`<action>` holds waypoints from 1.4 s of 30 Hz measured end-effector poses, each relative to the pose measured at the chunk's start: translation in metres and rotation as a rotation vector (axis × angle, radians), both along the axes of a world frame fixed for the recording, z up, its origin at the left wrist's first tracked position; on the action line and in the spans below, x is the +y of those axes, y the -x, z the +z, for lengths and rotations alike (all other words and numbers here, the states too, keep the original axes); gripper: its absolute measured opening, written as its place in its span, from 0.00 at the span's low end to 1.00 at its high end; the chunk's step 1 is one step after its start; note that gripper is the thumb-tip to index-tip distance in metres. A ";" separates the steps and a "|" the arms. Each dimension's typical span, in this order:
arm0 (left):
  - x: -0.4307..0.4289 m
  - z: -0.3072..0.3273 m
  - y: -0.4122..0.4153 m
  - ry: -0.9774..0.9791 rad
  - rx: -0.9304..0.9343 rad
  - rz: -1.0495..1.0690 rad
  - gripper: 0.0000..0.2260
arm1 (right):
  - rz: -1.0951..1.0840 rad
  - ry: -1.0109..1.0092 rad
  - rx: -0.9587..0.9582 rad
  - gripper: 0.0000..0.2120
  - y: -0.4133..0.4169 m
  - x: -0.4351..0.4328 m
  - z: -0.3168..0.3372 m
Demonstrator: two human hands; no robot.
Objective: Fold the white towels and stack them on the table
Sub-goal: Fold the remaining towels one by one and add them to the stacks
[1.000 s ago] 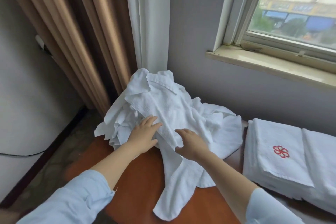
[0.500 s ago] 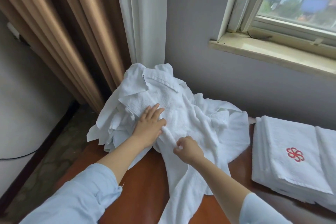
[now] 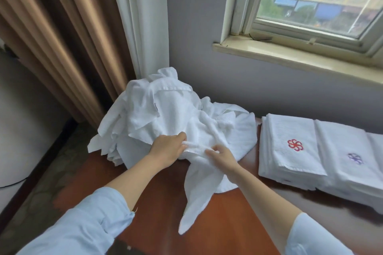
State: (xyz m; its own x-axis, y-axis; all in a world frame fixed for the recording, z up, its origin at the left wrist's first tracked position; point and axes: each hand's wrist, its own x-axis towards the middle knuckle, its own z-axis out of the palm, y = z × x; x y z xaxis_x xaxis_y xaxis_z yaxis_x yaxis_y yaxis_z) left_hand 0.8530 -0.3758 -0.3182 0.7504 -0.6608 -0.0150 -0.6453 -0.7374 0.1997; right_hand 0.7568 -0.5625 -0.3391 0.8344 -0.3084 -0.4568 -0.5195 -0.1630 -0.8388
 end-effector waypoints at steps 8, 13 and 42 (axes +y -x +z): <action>-0.035 -0.021 0.103 -0.013 0.147 -0.005 0.11 | 0.174 0.316 0.006 0.15 0.094 -0.054 0.012; -0.067 -0.030 0.171 -0.053 0.242 -0.015 0.11 | 0.236 0.452 0.102 0.18 0.161 -0.087 0.005; -0.208 -0.058 0.375 -0.095 0.232 -0.239 0.16 | 0.236 0.953 0.350 0.17 0.415 -0.240 -0.015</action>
State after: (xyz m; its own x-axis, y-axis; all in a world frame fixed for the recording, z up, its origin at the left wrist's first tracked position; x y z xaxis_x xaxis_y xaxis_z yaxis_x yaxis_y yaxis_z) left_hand 0.4782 -0.5839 -0.3766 0.5438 -0.8052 -0.2365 -0.7477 -0.5928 0.2992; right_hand 0.3423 -0.8028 -0.3545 0.7880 -0.5150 -0.3375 -0.5780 -0.8075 -0.1174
